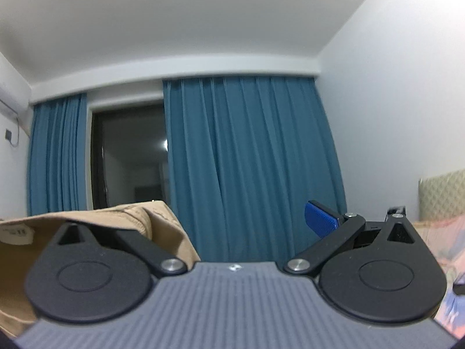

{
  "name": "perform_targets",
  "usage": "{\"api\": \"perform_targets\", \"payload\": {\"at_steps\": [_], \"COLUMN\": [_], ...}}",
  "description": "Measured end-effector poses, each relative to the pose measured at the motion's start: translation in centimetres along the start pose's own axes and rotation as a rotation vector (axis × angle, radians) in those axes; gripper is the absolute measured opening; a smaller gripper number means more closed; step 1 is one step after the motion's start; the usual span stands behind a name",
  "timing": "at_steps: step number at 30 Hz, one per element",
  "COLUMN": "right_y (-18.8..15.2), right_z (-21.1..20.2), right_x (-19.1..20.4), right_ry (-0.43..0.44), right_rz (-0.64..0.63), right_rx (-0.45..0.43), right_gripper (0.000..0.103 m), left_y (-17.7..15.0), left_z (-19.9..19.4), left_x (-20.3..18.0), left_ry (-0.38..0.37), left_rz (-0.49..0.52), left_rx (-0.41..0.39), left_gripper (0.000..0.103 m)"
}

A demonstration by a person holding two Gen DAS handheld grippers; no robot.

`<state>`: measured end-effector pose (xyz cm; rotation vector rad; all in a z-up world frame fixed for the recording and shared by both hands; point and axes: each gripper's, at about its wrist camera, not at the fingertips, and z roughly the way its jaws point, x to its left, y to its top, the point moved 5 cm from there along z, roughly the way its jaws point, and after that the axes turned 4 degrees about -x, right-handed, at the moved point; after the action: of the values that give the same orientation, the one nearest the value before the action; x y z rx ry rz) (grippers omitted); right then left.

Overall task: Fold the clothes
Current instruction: 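Raise the shirt high with both grippers and shake it out, then lower the shirt onto the bed and open both grippers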

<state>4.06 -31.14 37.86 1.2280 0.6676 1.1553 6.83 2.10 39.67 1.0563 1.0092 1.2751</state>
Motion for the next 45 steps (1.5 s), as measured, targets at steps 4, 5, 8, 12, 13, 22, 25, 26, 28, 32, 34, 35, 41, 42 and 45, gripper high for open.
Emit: {"api": "perform_targets", "payload": {"at_steps": [4, 5, 8, 12, 13, 22, 25, 26, 28, 32, 34, 35, 41, 42, 45], "right_y": [-5.0, -6.5, -13.4, -25.3, -28.4, -51.5, -56.3, -57.2, -59.0, -61.0, -60.6, -60.2, -57.5, -56.7, -53.9], "right_z": [5.1, 6.4, 10.6, 15.9, 17.2, 25.0, 25.6, 25.9, 26.0, 26.2, 25.7, 25.4, 21.6, 20.9, 18.8], "right_x": [1.8, 2.2, 2.7, 2.8, 2.8, 3.1, 3.0, 2.9, 2.5, 2.5, 3.4, 4.0, 8.5, 8.9, 9.3], "right_ry": [-0.019, -0.022, -0.018, -0.025, -0.029, -0.056, -0.045, -0.040, -0.026, 0.020, 0.090, 0.126, 0.375, 0.386, 0.386], "right_rz": [-0.052, -0.064, -0.083, -0.112, -0.122, -0.183, -0.240, -0.257, -0.265, -0.281, -0.321, -0.346, -0.574, -0.571, -0.515], "right_rx": [0.071, 0.091, 0.166, 0.309, 0.349, 0.624, 0.690, 0.713, 0.770, 0.899, 0.916, 0.919, 0.912, 0.885, 0.794], "right_gripper": [0.103, 0.103, 0.103, 0.103, 0.103, 0.103, 0.103, 0.103, 0.103, 0.103, 0.103, 0.103, 0.103, 0.103, 0.103], "left_y": [-5.8, -7.8, -15.0, -26.9, -30.2, -54.0, -58.7, -59.9, -62.0, -65.2, -65.5, -65.5, -63.8, -63.0, -59.9], "left_z": [6.6, 8.3, 13.2, 19.4, 20.9, 28.6, 30.0, 30.3, 30.8, 31.3, 30.9, 30.6, 28.7, 28.3, 26.1], "left_x": [0.2, 0.2, 0.0, -0.9, -1.3, -2.3, -2.3, -2.5, -3.1, -5.5, -6.8, -7.5, -9.3, -9.3, -9.1], "left_ry": [0.028, 0.032, 0.028, 0.033, 0.033, 0.058, 0.040, 0.030, 0.011, -0.054, -0.094, -0.123, -0.283, -0.306, -0.342], "left_rz": [-0.007, -0.010, -0.009, 0.036, 0.047, 0.108, 0.151, 0.171, 0.208, 0.353, 0.468, 0.518, 0.568, 0.545, 0.446], "left_rx": [0.078, 0.100, 0.171, 0.288, 0.326, 0.573, 0.634, 0.652, 0.694, 0.860, 0.869, 0.877, 0.918, 0.900, 0.839], "left_gripper": [0.097, 0.097, 0.097, 0.097, 0.097, 0.097, 0.097, 0.097, 0.097, 0.096, 0.096, 0.098, 0.098, 0.098, 0.098]}}
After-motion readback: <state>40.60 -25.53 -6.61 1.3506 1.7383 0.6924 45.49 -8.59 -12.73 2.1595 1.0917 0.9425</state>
